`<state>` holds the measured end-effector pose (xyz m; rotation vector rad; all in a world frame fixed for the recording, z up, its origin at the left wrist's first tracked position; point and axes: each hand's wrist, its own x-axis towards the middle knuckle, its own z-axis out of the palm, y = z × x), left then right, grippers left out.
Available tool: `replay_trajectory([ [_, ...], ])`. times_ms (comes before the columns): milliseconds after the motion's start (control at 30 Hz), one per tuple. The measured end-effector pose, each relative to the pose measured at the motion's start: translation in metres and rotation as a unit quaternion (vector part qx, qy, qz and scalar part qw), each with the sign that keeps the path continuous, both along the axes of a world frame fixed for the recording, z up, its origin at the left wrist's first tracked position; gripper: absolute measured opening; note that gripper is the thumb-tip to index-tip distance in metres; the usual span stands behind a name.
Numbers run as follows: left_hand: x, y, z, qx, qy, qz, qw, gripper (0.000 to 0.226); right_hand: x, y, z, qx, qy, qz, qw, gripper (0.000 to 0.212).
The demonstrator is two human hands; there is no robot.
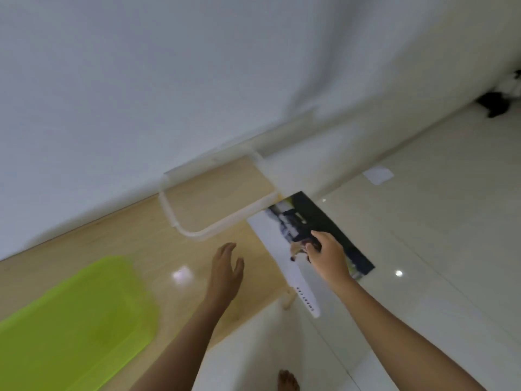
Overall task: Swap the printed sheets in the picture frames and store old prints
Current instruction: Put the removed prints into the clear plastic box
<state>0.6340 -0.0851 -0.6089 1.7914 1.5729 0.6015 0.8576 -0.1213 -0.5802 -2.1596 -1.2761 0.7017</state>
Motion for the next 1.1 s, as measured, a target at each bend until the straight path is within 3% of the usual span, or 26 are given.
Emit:
replay_trajectory([
  [167,0.07,-0.003,-0.024,-0.01,0.084,-0.105,0.991,0.054,0.074,-0.03,-0.021,-0.026,0.022,-0.099,0.994,0.042],
  [367,0.086,-0.01,-0.038,-0.025,0.184,-0.143,0.972,0.06,0.101,-0.042,-0.051,-0.085,0.065,-0.172,0.979,0.063],
  [533,0.084,-0.013,-0.041,0.013,0.218,-0.169,0.961,0.061,0.104,-0.041,-0.067,-0.101,0.1,-0.215,0.966,0.052],
  [733,0.082,-0.016,-0.044,0.019,0.272,-0.202,0.941,0.073,0.109,-0.05,-0.064,-0.016,0.131,-0.276,0.952,0.02],
  [833,0.083,-0.015,-0.043,0.044,0.328,-0.22,0.918,0.084,0.107,-0.056,-0.052,0.052,0.182,-0.307,0.933,0.02],
  [933,0.083,-0.021,-0.046,0.015,0.301,-0.232,0.925,0.102,0.099,-0.062,-0.045,0.117,0.248,-0.329,0.903,0.028],
  [1033,0.085,-0.023,-0.05,0.009,0.291,-0.187,0.938,0.072,0.082,-0.068,-0.045,0.15,0.32,-0.337,0.872,0.046],
  [1100,0.088,-0.025,-0.049,0.007,0.273,-0.169,0.947,0.064,0.07,-0.069,-0.048,0.151,0.33,-0.331,0.871,0.058],
])
